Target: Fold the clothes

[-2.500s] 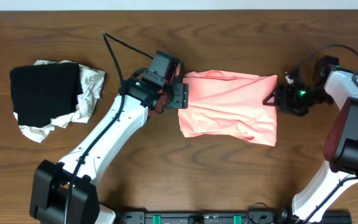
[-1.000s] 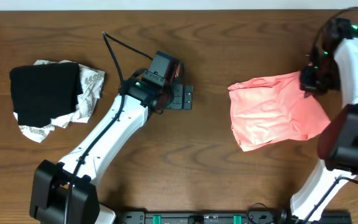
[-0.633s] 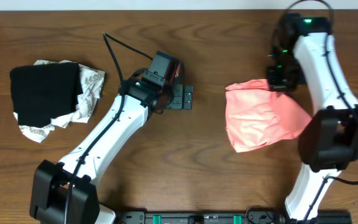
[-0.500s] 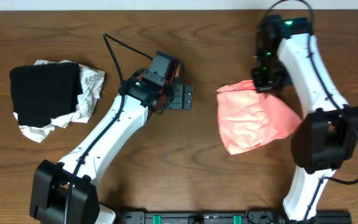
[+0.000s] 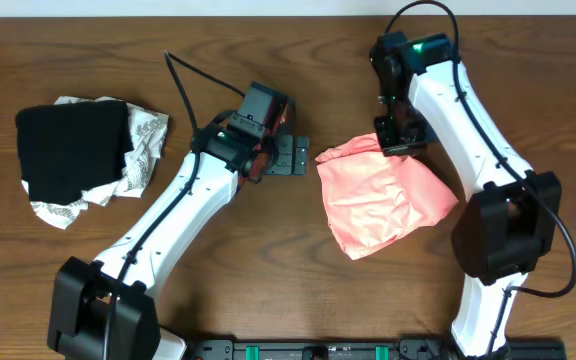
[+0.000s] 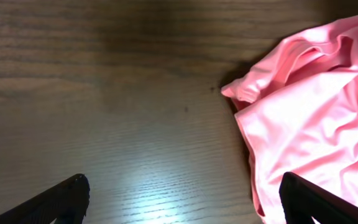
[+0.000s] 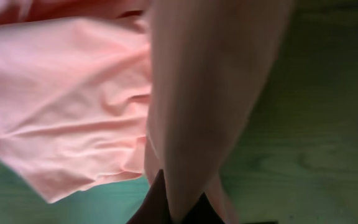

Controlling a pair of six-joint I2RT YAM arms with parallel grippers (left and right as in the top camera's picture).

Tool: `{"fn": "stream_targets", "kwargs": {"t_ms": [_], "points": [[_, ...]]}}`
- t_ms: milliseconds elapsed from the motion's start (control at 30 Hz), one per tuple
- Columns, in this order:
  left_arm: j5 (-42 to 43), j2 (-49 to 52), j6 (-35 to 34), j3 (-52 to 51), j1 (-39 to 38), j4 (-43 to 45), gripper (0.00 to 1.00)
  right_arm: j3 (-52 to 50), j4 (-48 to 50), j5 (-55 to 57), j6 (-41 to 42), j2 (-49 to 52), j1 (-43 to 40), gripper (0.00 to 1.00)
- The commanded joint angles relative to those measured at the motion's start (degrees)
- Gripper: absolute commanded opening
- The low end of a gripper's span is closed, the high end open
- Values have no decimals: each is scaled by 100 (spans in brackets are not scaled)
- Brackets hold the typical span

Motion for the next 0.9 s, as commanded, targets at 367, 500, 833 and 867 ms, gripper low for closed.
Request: {"fn": "stream_targets", "kwargs": {"t_ms": [367,500,833,867], "points": [[-98,-127,28,28,31,-122,98,323,-431,2135,133,-39,-1213,1],[-98,-127,28,28,31,-120,98,490,-507,2330,146,-39,-1211,1],[-101,-127,28,28,31,-87,98,520,-404,1764,199,-39,-721,1],[-101,-127,28,28,31,-85,98,514,-358,1742,199,-39,-645,1]]}}
